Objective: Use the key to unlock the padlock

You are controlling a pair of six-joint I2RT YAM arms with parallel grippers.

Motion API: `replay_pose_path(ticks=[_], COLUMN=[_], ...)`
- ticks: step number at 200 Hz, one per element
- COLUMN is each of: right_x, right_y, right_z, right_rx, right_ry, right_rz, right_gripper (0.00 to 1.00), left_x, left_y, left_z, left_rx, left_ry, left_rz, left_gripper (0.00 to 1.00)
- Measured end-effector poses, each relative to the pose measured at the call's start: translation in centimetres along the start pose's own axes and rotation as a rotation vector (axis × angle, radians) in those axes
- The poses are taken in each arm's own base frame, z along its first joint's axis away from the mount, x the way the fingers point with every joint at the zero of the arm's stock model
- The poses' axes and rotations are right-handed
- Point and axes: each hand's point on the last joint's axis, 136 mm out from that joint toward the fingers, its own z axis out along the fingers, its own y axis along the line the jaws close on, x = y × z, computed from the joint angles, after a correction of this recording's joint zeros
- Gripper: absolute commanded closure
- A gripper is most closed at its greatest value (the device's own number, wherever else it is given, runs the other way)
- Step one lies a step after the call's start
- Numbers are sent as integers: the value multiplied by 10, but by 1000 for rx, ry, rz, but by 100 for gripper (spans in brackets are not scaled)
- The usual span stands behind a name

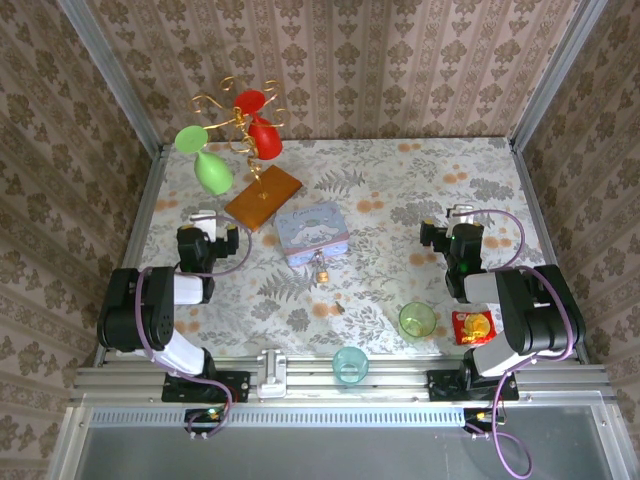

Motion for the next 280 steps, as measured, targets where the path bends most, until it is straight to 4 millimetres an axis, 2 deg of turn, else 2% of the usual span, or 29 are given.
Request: replay_pose_path(ticks=[100,137,162,197,223,241,257,280], right_x=[0,-3,-19,-62,-81,-89,-94,-92], right_y=[0,-2,-4,-2,11,29,54,105], right_z=[0,-4,-14,-34,-46,-55,-65,-84], right_rx=[0,8,15,-13,-89,-174,-272,-432], right_ry=[0,4,-7,-72,-67,-40,-9,48], right_rz=[0,0,2,36,53,51,32,-26], right_gripper=[0,0,0,0,0,0,0,0], left_x=[-1,0,-18,-55,-72,-81,-88,-98], left_y=[1,7,12,19,19,9,-3,-17], left_z=[0,-15,-31,-54,-70,-76,-83,-98], left_rx=[0,-25,-48,-85,-71,-16,54,162], left_ry=[-7,-37,-101,-203,-230,-245,-263,-310], left_rz=[-3,-10,-17,-38,-96,-160,-230,-351], left_gripper=[0,0,0,0,0,0,0,0])
